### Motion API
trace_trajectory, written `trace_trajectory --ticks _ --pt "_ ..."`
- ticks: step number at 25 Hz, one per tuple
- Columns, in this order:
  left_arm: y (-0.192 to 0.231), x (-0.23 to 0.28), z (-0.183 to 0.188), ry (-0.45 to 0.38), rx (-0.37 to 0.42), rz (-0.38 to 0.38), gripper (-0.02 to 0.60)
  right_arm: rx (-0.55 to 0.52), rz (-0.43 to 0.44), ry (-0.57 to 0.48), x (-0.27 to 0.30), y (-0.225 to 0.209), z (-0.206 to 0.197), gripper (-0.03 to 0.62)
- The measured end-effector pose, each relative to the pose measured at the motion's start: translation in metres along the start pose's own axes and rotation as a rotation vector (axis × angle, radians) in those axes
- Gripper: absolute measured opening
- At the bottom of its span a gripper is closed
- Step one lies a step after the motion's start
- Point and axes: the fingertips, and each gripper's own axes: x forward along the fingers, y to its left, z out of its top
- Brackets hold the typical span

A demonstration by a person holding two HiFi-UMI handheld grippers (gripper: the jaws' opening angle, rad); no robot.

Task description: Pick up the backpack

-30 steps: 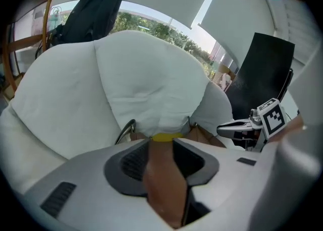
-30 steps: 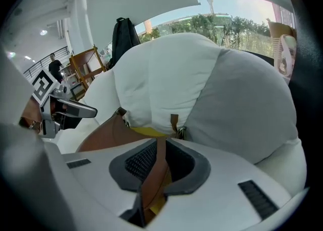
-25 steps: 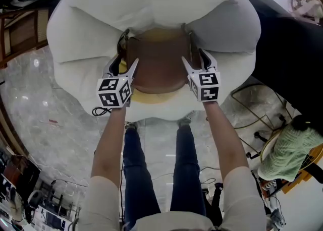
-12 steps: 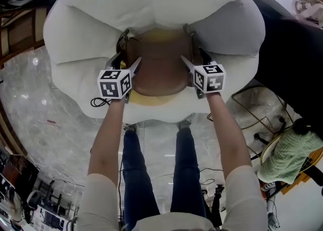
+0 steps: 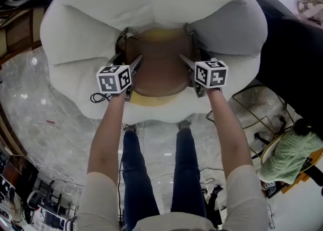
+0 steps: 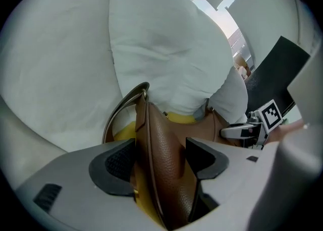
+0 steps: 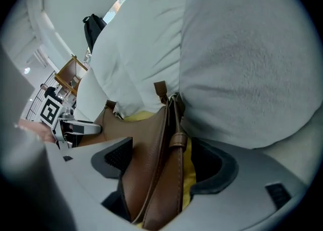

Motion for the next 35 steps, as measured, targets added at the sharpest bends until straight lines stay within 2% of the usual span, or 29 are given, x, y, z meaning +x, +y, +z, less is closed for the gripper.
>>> trace_trajectory --ticks 5,8,11,14,18,23,30,35 --pt "0.0 0.003 0.001 0.002 0.0 0.0 0.304 -0.055 0.035 0.045 0.006 0.011 -0.003 0.347" --pt "0.0 0.004 0.0 -0.001 0.013 0.011 0.304 -0.048 0.036 0.045 0.003 0.011 -0.003 0.345" --pt "-0.001 0.002 0.0 0.004 0.029 0.016 0.296 -0.077 0.009 0.037 0.001 0.012 -0.003 0.308" --pt "-0.005 0.0 0.0 0.002 0.045 0.015 0.26 -0.122 -0.03 0.013 -0.004 0.013 -0.003 0.263" --pt "-0.009 -0.004 -0.001 -0.009 0.056 0.014 0.221 -0.116 -0.053 -0.02 -0.01 0.015 -0.003 0.232" --pt "-0.015 -0.012 0.0 -0.032 0.052 0.01 0.172 -0.086 -0.045 -0.057 -0.019 0.019 -0.001 0.206" --pt "-0.026 -0.038 -0.003 -0.085 0.058 0.008 0.12 -0.102 -0.092 -0.137 -0.046 0.042 0.001 0.177" --pt "-0.039 -0.061 0.013 -0.153 0.116 0.002 0.103 -0.086 -0.109 -0.199 -0.067 0.053 0.012 0.164"
